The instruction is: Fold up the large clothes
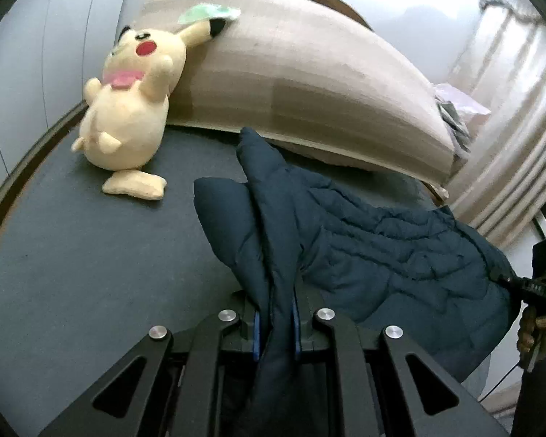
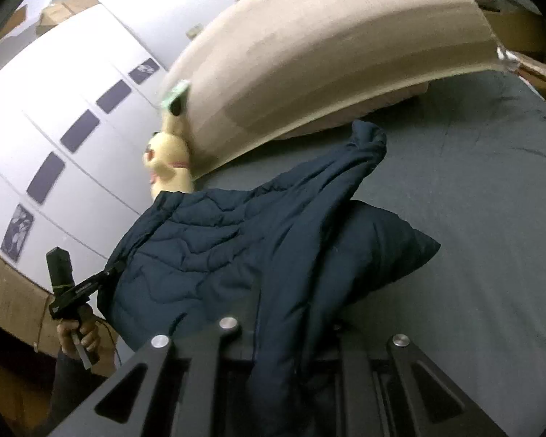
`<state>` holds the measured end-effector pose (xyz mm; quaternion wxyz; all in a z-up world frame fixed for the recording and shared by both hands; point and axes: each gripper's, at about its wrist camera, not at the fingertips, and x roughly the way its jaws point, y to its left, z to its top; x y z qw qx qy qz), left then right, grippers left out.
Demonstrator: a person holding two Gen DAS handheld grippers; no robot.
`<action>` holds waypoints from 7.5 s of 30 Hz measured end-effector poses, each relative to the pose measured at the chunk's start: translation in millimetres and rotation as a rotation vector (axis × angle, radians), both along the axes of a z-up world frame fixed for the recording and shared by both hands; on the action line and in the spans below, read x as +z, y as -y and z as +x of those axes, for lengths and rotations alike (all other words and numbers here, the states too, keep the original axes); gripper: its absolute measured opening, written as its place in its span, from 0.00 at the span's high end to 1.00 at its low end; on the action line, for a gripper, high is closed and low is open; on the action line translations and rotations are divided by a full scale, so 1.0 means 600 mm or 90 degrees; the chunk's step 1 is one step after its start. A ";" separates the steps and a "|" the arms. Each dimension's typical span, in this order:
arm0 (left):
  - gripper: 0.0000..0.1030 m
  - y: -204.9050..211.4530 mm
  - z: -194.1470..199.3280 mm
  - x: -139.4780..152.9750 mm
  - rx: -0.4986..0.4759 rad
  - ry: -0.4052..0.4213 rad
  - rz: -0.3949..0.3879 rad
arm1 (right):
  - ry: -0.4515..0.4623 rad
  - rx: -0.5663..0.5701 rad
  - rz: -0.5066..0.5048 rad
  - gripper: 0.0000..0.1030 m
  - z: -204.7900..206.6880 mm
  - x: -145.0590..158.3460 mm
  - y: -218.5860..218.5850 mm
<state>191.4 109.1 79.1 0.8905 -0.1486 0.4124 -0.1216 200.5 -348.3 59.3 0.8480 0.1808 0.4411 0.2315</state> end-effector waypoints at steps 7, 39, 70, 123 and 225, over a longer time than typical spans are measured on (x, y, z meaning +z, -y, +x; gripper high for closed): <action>0.87 0.007 -0.176 -0.032 -0.021 0.019 0.011 | 0.004 -0.005 0.012 0.85 -0.141 -0.058 0.024; 0.24 0.039 -0.116 -0.137 0.057 -0.038 0.093 | -0.042 -0.182 -0.042 0.15 -0.107 -0.209 0.074; 0.79 0.049 0.002 -0.277 0.096 -0.147 0.173 | -0.177 -0.119 -0.138 0.85 0.040 -0.324 0.027; 0.35 0.251 -0.372 -0.219 0.102 0.031 0.321 | 0.103 -0.166 -0.330 0.01 -0.364 -0.299 -0.217; 0.19 0.179 -0.442 -0.038 0.145 0.106 0.179 | 0.154 -0.166 -0.210 0.02 -0.458 -0.119 -0.151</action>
